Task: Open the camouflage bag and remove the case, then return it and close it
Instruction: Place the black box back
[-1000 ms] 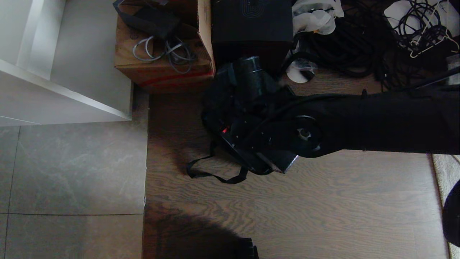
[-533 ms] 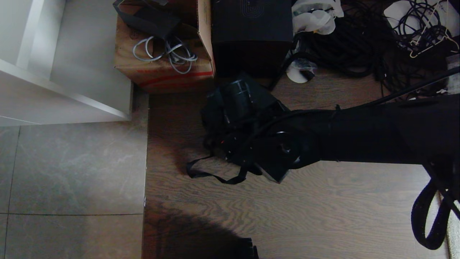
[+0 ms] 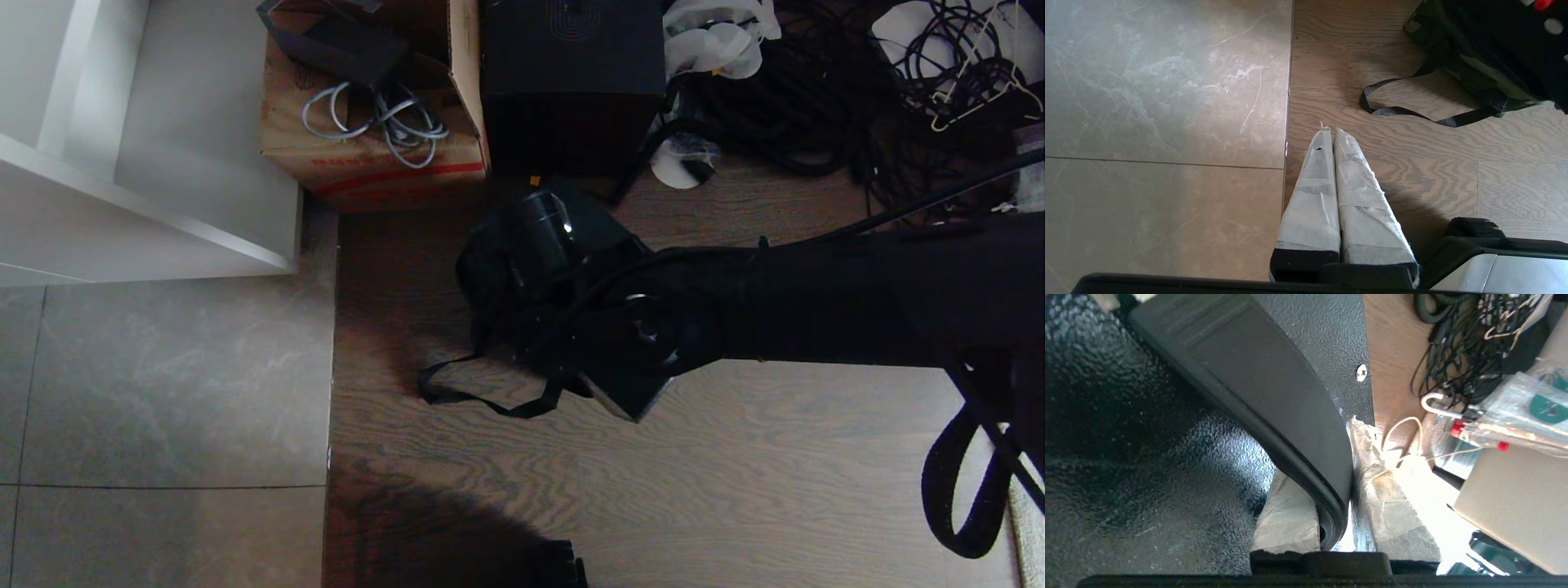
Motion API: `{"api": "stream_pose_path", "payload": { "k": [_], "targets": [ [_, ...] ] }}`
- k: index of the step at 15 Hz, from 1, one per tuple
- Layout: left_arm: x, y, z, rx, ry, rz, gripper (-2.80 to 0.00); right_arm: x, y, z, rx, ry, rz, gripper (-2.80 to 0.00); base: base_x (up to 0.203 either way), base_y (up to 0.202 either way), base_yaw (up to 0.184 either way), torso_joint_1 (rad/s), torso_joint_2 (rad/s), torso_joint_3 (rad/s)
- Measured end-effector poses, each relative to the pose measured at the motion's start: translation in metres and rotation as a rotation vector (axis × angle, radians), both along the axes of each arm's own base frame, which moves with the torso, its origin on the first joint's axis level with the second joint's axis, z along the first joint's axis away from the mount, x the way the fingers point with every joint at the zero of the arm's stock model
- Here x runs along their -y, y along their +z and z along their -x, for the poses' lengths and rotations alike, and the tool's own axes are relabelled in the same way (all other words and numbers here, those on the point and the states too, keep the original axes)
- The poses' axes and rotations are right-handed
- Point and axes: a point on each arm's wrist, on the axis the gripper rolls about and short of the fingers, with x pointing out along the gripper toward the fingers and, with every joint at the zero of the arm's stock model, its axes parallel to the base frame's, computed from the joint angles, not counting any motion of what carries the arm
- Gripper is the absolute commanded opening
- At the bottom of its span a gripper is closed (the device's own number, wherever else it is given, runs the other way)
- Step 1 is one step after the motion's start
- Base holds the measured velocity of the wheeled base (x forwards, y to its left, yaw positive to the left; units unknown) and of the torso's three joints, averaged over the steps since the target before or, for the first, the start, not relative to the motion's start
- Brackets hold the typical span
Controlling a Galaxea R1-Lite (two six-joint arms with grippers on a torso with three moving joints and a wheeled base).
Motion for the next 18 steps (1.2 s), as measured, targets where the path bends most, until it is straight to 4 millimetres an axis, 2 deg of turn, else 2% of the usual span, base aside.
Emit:
{"api": "stream_pose_path", "payload": {
  "k": [4,9,18],
  "targets": [
    [0.0,0.0,0.0,0.0,0.001,0.0,-2.8,0.007,0.018,0.004,0.015,-0.003,-0.019,-2.8,0.0,0.0,0.0,0.0,0.0,0.0],
    [0.0,0.0,0.0,0.0,0.0,0.0,-2.8,0.007,0.027,0.005,0.037,-0.003,-0.051,-2.8,0.0,0.0,0.0,0.0,0.0,0.0],
    [0.0,0.0,0.0,0.0,0.0,0.0,-2.8,-0.002,0.017,-0.003,0.042,-0.004,-0.063,-2.8,0.0,0.0,0.0,0.0,0.0,0.0]
  ]
}}
